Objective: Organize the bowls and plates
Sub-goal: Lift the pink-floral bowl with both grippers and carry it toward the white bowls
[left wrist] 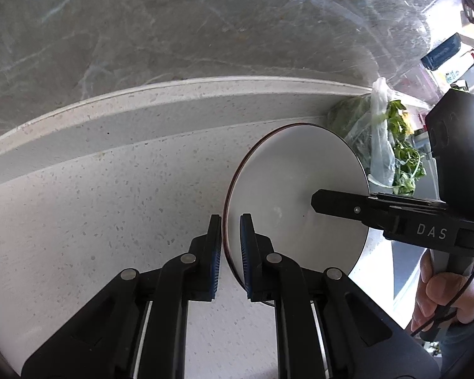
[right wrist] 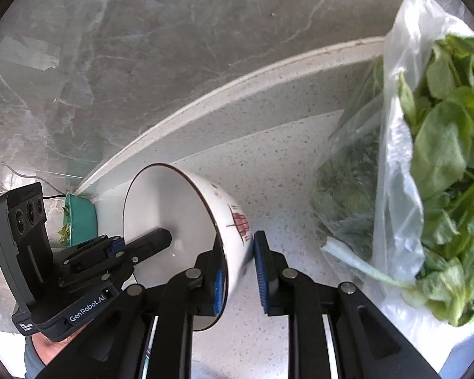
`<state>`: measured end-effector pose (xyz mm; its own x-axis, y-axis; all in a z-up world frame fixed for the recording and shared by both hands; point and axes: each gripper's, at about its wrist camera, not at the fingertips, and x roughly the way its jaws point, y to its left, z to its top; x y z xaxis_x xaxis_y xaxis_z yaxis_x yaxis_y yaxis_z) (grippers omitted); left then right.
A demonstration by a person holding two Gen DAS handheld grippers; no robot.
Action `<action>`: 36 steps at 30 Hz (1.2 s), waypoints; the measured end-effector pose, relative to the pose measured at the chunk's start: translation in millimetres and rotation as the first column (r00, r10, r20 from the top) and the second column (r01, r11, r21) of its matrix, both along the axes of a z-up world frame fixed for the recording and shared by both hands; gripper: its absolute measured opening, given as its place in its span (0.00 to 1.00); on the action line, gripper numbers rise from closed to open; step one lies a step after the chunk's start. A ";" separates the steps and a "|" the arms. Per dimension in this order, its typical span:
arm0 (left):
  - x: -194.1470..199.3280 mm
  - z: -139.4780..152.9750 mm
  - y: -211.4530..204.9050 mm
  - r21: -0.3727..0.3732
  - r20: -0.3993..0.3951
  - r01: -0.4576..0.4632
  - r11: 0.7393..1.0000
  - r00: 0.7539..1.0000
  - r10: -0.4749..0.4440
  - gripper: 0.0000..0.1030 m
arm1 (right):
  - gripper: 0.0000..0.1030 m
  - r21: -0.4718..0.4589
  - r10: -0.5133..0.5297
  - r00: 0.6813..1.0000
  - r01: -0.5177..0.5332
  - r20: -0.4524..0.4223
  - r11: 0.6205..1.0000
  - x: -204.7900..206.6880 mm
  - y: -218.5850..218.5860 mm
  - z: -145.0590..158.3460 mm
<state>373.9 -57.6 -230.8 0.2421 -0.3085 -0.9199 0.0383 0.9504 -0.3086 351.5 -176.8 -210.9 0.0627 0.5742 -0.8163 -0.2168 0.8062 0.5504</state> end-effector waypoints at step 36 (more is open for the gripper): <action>-160.8 111.8 -47.5 -0.039 0.079 0.040 0.998 0.996 -0.037 0.09 | 0.24 0.089 0.045 0.993 -0.054 0.108 0.995 -125.7 -67.8 80.7</action>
<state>213.2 -105.1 -119.0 0.3003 -0.3554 -0.8852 0.1005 0.9346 -0.3412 225.8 -244.6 -130.2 0.1154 0.6505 -0.7507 -0.3160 0.7405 0.5931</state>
